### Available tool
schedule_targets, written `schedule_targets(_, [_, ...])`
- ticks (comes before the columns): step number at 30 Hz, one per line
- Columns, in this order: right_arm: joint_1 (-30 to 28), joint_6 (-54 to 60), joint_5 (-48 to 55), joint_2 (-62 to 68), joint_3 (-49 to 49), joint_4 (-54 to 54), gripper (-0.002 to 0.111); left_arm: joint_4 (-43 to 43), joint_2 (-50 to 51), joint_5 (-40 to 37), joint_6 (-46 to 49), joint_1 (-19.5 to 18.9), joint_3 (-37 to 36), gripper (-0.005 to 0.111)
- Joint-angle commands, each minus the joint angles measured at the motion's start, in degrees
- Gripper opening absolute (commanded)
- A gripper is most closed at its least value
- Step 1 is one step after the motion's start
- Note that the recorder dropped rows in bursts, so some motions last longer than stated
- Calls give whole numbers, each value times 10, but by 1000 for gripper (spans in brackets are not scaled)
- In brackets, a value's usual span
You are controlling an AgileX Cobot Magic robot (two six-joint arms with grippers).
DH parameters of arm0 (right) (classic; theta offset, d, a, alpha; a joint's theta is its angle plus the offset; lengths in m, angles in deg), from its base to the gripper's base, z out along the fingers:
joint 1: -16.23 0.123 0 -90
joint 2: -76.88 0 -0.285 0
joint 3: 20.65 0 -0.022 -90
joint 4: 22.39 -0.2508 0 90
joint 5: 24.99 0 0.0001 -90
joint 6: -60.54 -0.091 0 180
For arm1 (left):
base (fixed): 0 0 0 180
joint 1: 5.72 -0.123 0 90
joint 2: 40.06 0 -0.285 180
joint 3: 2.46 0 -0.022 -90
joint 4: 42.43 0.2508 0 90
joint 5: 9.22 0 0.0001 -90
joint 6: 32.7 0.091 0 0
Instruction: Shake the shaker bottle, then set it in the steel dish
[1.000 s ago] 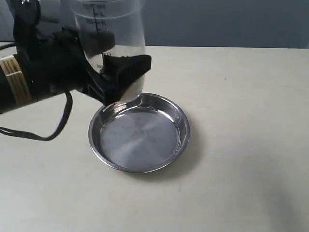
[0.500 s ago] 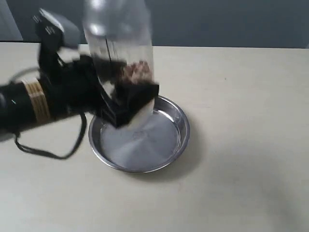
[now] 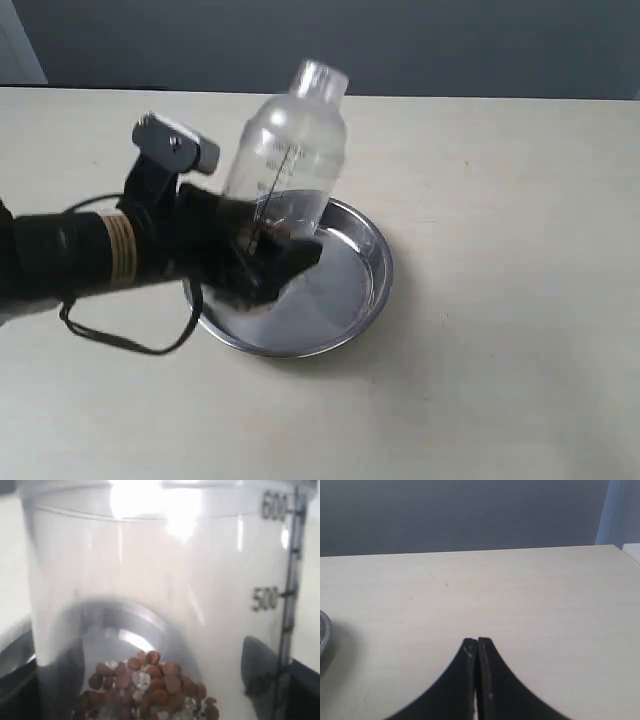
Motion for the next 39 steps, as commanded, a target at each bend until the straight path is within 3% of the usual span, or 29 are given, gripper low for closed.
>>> schedule_targets(1, [2, 0, -7, -2, 1, 2, -1, -7, -48, 39, 0, 4, 30, 0])
schedule_targets(3, [2, 0, -7, -2, 1, 2, -1, -21, 19, 53, 2, 4, -10, 0])
schedule_targets(7, [2, 0, -7, -2, 1, 2, -1, -52, 16, 259, 30, 4, -9, 0])
schedule_targets(9, [2, 0, -7, -2, 1, 2, -1, -165, -13, 183, 146, 0, 6, 0])
schedule_targets(10, [2, 0, -7, -2, 1, 2, -1, -334, -17, 113, 269, -11, 9, 0])
schedule_targets(11, [2, 0, -7, -2, 1, 2, -1, -399, -14, 103, 304, -15, 7, 0])
schedule_targets(14, [2, 0, -7, -2, 1, 2, -1, -138, -14, 101, 212, 19, 4, 0])
schedule_targets(15, [2, 0, -7, -2, 1, 2, -1, -113, -14, 101, 210, 27, 4, 0])
schedule_targets(16, [2, 0, -7, -2, 1, 2, -1, -146, -13, 81, 226, 29, 4, 0])
schedule_targets(17, [2, 0, -7, -2, 1, 2, -1, -245, -8, 56, 270, 26, 4, 0])
schedule_targets(18, [2, 0, -7, -2, 1, 2, -1, -406, 2, 48, 329, 20, 4, 0])
schedule_targets(19, [2, 0, -7, -2, 1, 2, -1, -480, 13, 51, 348, 26, 4, 0])
schedule_targets(20, [2, 0, -7, -2, 1, 2, -1, -406, 13, 44, 330, 38, 4, 0])
schedule_targets(22, [2, 0, -7, -2, 1, 2, -1, -157, 11, 36, 274, 74, 4, 0])
schedule_targets(23, [2, 0, -7, -2, 1, 2, -1, -152, 14, 33, 271, 83, 4, 0])
schedule_targets(26, [2, 0, -7, -2, 1, 2, -1, -552, 42, 31, 387, 64, 4, 0])
schedule_targets(27, [2, 0, -7, -2, 1, 2, -1, -624, 50, 38, 391, 68, 4, 0])
schedule_targets(28, [2, 0, -7, -2, 1, 2, -1, -563, 49, 23, 387, 77, 4, 0])
schedule_targets(30, [2, 0, -7, -2, 1, 2, -1, -297, 40, 1, 365, 108, 3, 0])
schedule_targets(31, [2, 0, -7, -2, 1, 2, -1, -288, 40, 6, 358, 114, 2, 0])
schedule_targets(32, [2, 0, -7, -2, 1, 2, -1, -361, 45, 16, 366, 108, 1, 0])
schedule_targets(33, [2, 0, -7, -2, 1, 2, -1, -519, 53, 43, 383, 98, 0, 0])
schedule_targets(34, [2, 0, -7, -2, 1, 2, -1, -600, 59, 59, 382, 95, -2, 0])
schedule_targets(35, [2, 0, -7, -2, 1, 2, -1, -601, 59, 62, 381, 99, -2, 0])
schedule_targets(37, [2, 0, -7, -2, 1, 2, -1, -351, 45, 47, 381, 124, -2, 0])
schedule_targets(38, [2, 0, -7, -2, 1, 2, -1, -274, 41, 49, 373, 131, -2, 0])
schedule_targets(39, [2, 0, -7, -2, 1, 2, -1, -315, 40, 59, 377, 128, -2, 0])
